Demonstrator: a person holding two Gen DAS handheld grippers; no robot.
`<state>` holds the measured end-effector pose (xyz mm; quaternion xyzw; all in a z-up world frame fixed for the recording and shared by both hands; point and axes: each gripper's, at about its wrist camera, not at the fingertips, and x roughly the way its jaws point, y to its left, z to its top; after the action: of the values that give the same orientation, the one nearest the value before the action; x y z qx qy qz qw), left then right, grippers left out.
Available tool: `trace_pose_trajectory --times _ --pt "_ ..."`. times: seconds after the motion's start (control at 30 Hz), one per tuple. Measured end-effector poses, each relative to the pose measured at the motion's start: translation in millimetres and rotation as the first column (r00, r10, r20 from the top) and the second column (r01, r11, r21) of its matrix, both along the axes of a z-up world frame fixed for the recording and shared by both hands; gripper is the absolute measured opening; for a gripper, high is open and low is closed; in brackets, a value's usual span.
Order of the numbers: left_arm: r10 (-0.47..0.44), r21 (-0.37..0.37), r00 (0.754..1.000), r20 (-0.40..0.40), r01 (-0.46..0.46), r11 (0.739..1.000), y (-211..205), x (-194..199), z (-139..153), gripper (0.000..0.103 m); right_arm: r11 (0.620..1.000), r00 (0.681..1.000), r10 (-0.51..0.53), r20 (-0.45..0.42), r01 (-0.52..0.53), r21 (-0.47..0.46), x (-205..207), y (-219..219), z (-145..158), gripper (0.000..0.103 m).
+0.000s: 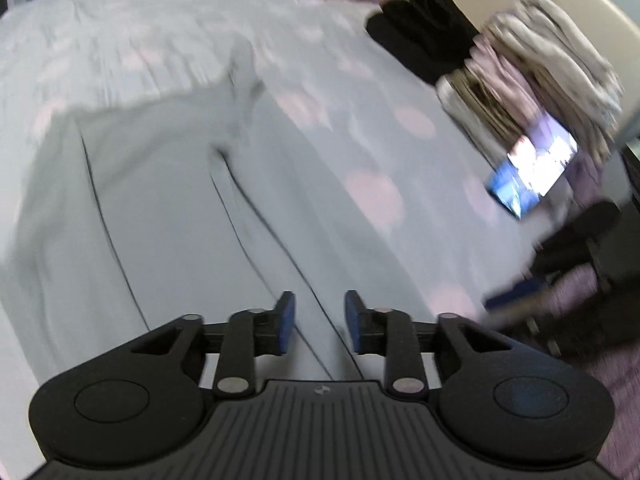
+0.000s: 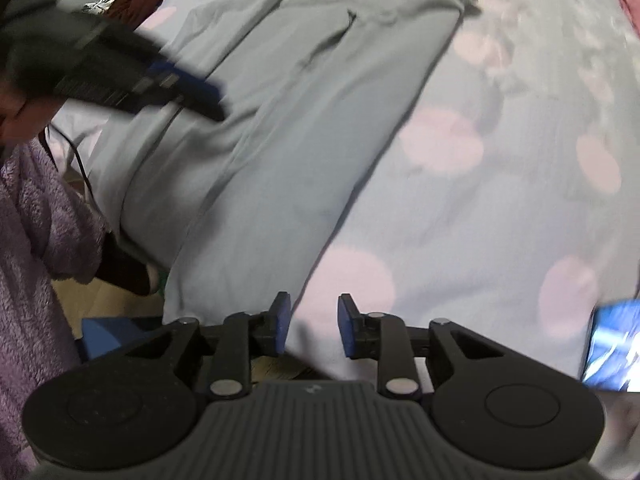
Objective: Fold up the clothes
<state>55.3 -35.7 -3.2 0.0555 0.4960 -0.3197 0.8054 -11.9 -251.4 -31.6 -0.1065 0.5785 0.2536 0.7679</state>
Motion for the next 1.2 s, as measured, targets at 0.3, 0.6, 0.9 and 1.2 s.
trace_pose_trajectory --times 0.3,0.6,0.9,1.2 --pt "0.043 -0.034 0.997 0.066 -0.041 0.999 -35 115 -12 0.043 1.0 0.996 0.017 0.092 -0.018 0.004 42 6 6 0.031" --pt "0.027 0.022 1.0 0.006 -0.027 0.999 -79 211 -36 0.029 0.99 0.982 0.116 0.147 -0.103 -0.096 71 30 -5 0.029" --pt "0.015 -0.035 0.991 -0.135 -0.02 0.999 -85 269 -69 0.013 0.976 0.971 0.191 0.142 -0.172 -0.134 87 49 -9 0.03" --pt "-0.03 -0.146 0.984 -0.177 0.004 0.989 -79 289 -66 0.035 0.975 0.974 0.194 0.121 -0.177 -0.134 92 51 -14 0.03"
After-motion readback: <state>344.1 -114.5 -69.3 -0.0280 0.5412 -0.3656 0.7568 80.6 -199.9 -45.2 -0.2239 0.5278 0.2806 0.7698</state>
